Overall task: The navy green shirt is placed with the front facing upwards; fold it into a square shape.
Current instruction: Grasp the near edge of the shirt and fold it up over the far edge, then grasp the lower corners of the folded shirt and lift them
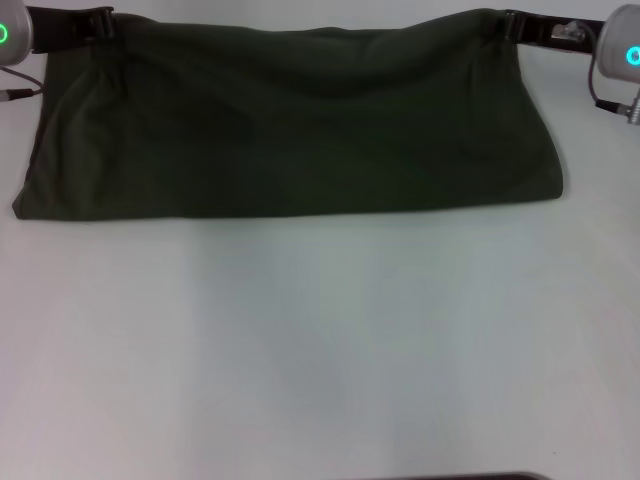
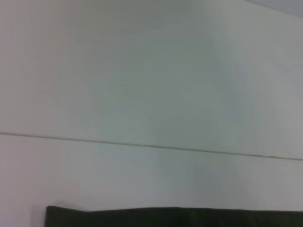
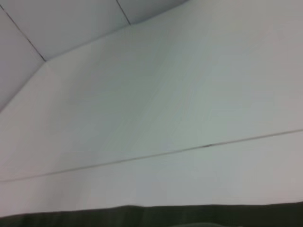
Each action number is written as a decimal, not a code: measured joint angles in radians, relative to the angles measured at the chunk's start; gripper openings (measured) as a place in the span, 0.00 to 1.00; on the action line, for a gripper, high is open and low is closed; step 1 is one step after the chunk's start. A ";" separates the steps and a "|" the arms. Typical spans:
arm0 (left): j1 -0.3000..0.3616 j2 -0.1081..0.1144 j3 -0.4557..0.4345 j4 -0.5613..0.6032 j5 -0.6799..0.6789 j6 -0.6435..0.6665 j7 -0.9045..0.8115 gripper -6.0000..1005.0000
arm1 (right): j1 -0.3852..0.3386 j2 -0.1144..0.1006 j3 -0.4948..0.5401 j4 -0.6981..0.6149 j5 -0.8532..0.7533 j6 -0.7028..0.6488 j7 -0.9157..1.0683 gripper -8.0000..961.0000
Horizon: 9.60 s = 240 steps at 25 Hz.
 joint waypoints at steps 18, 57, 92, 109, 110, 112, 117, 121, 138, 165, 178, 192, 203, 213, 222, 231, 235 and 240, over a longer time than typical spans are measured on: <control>0.005 -0.009 0.008 0.000 0.000 -0.019 -0.005 0.19 | 0.031 0.000 -0.035 0.038 0.003 0.083 -0.009 0.10; 0.072 -0.008 -0.003 0.110 0.092 -0.007 -0.142 0.49 | 0.065 -0.035 -0.128 0.040 0.048 0.141 -0.006 0.46; 0.167 0.189 -0.136 0.162 -0.129 0.847 -0.099 0.69 | -0.102 -0.077 -0.070 -0.152 0.066 -0.455 -0.057 0.97; 0.052 0.189 -0.130 -0.004 0.211 0.583 -0.188 0.63 | -0.112 -0.113 -0.062 -0.157 -0.061 -0.493 0.088 0.96; 0.048 0.188 -0.124 -0.006 0.228 0.576 -0.197 0.63 | -0.113 -0.115 -0.062 -0.157 -0.062 -0.497 0.091 0.96; 0.042 0.187 -0.117 -0.012 0.248 0.570 -0.208 0.62 | -0.115 -0.116 -0.062 -0.158 -0.063 -0.502 0.093 0.96; 0.036 0.190 -0.114 -0.052 0.258 0.566 -0.210 0.61 | -0.115 -0.115 -0.061 -0.158 -0.063 -0.503 0.094 0.96; 0.033 0.189 -0.113 -0.075 0.260 0.563 -0.205 0.59 | -0.115 -0.115 -0.061 -0.158 -0.063 -0.502 0.094 0.96; 0.006 0.172 -0.038 -0.106 0.263 0.504 -0.202 0.53 | -0.116 -0.115 -0.061 -0.158 -0.061 -0.504 0.090 0.95; 0.006 0.179 0.001 -0.040 0.254 0.615 -0.174 0.01 | -0.091 -0.165 -0.037 -0.250 -0.420 -0.631 0.390 0.94; 0.004 0.172 0.004 -0.040 0.254 0.607 -0.170 0.01 | -0.061 -0.120 -0.033 -0.150 -0.395 -0.503 0.392 0.94; 0.001 0.172 0.003 -0.040 0.253 0.602 -0.168 0.01 | -0.036 -0.118 -0.041 -0.098 -0.382 -0.480 0.392 0.88; -0.003 0.175 0.006 -0.040 0.262 0.624 -0.167 0.01 | -0.037 -0.133 -0.042 -0.138 -0.414 -0.544 0.411 0.49; 0.002 0.177 0.014 -0.040 0.263 0.712 -0.139 0.01 | -0.050 -0.123 -0.039 -0.207 -0.503 -0.655 0.429 0.02; 0.046 0.162 0.036 0.008 0.286 0.819 -0.132 0.01 | -0.087 -0.120 -0.043 -0.250 -0.525 -0.769 0.425 0.02; 0.101 0.135 0.078 0.065 0.290 0.883 -0.137 0.01 | -0.102 -0.101 -0.044 -0.258 -0.591 -0.824 0.418 0.02; 0.113 0.130 0.083 0.067 0.290 0.894 -0.136 0.01 | -0.099 -0.083 -0.045 -0.259 -0.617 -0.848 0.407 0.02; 0.123 0.129 0.095 0.068 0.290 0.904 -0.137 0.01 | -0.107 -0.077 -0.045 -0.276 -0.624 -0.881 0.406 0.02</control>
